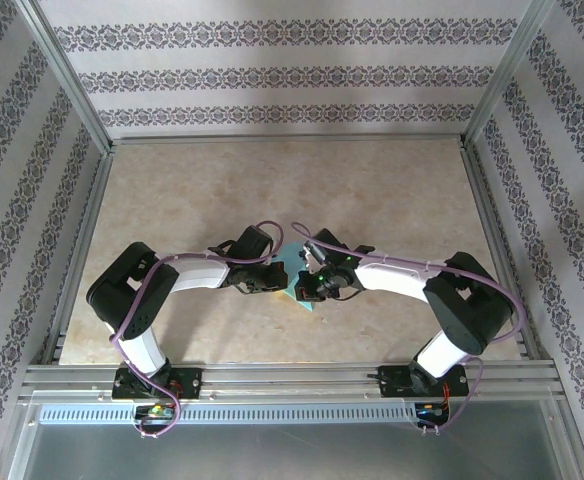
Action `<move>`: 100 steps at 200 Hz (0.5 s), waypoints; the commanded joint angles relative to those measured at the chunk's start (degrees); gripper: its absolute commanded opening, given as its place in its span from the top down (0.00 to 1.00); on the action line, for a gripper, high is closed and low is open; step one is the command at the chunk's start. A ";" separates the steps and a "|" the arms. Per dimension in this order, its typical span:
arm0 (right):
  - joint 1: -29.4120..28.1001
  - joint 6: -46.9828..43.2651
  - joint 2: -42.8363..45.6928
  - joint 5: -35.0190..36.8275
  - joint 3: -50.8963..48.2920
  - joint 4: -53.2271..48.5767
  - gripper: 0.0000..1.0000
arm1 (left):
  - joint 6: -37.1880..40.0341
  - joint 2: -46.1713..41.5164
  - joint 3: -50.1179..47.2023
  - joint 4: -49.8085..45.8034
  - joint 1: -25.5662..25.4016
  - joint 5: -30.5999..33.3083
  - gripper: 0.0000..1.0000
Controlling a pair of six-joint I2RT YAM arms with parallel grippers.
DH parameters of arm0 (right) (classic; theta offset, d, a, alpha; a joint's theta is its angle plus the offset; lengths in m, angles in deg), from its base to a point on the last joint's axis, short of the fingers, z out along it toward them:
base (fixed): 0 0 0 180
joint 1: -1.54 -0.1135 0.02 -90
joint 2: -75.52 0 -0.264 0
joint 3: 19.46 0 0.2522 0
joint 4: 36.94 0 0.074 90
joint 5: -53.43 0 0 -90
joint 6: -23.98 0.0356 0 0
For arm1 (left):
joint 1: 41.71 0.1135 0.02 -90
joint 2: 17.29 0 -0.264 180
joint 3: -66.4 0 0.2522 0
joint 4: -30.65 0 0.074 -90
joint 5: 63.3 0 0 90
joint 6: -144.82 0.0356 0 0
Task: Fold a paper plane with a square sheet of paper (fold left side to right side)
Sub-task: Third fold the triangle at the center of the table.
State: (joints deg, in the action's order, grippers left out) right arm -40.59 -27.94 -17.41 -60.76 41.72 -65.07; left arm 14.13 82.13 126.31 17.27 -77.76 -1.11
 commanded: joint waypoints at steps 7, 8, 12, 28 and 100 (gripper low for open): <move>-0.10 0.64 -3.03 -1.77 2.26 2.23 1.00 | 1.62 1.91 0.24 -4.64 -0.16 2.93 1.00; -0.12 0.61 -3.13 -1.80 2.34 2.19 1.00 | 1.60 1.92 0.20 -4.62 -0.16 2.93 1.00; -0.18 0.44 -3.49 -1.89 2.49 2.17 1.00 | 1.68 1.92 0.26 -4.68 -0.23 2.94 1.00; -0.20 0.10 -4.60 -1.83 2.85 2.17 1.00 | 1.66 1.92 0.28 -4.77 -0.16 2.98 1.00; 0.54 -0.01 -5.78 -0.61 -0.02 0.18 1.00 | 2.37 2.31 0.80 -5.88 -0.16 3.64 1.00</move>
State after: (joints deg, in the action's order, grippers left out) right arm -40.57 -27.78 -22.61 -61.50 43.18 -63.28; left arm 14.41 82.26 126.77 16.55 -77.76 -1.09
